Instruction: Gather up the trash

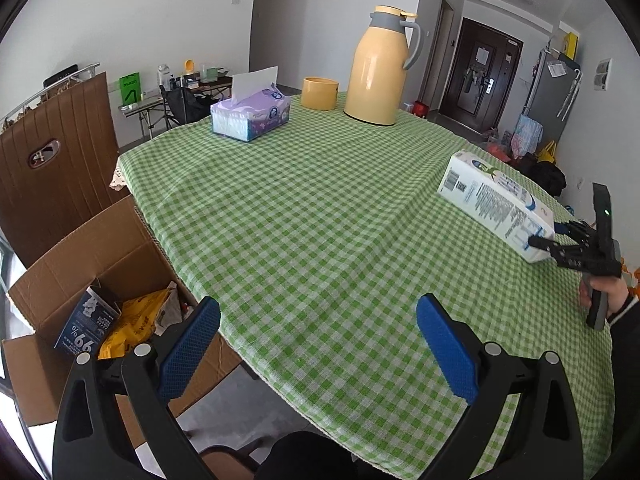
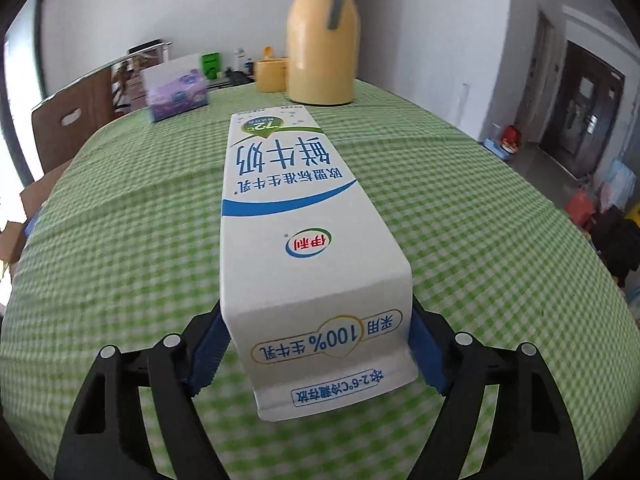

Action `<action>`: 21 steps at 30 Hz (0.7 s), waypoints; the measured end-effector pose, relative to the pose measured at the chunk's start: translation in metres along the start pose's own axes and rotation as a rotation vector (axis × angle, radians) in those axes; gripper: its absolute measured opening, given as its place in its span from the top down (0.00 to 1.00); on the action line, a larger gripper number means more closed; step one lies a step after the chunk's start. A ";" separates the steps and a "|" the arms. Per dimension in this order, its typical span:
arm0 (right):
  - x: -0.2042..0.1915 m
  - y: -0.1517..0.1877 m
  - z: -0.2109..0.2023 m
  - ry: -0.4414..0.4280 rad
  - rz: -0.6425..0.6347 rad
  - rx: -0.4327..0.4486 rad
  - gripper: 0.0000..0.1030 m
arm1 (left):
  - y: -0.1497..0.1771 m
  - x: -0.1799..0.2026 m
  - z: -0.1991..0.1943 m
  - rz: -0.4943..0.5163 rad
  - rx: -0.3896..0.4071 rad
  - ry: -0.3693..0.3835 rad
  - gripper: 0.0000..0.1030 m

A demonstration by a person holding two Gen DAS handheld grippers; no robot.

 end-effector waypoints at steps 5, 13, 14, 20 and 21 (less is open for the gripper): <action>-0.036 0.043 -0.045 0.040 -0.124 0.017 0.21 | -0.008 0.034 0.024 0.045 -0.021 0.087 0.07; 0.017 0.066 -0.113 0.185 0.265 0.161 0.15 | -0.041 0.110 0.054 0.160 0.020 0.249 0.07; 0.017 0.072 -0.117 0.161 0.328 0.159 0.15 | -0.049 0.117 0.059 0.179 0.032 0.252 0.07; -0.015 0.079 -0.102 0.243 0.313 0.106 0.33 | -0.085 0.134 0.096 0.148 0.026 0.361 0.07; -0.016 0.077 -0.093 0.312 0.304 0.089 0.38 | -0.089 0.137 0.104 0.142 0.016 0.395 0.08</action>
Point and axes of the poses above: each gripper's, at about its wrist camera, not at the fingertips, and z roughly the way its jaws point, x to its right, y to its underside, the point moved 5 cm from there along z, roughly the way its jaws point, and after that the axes turned 10 degrees about z, right-handed, at the moved point
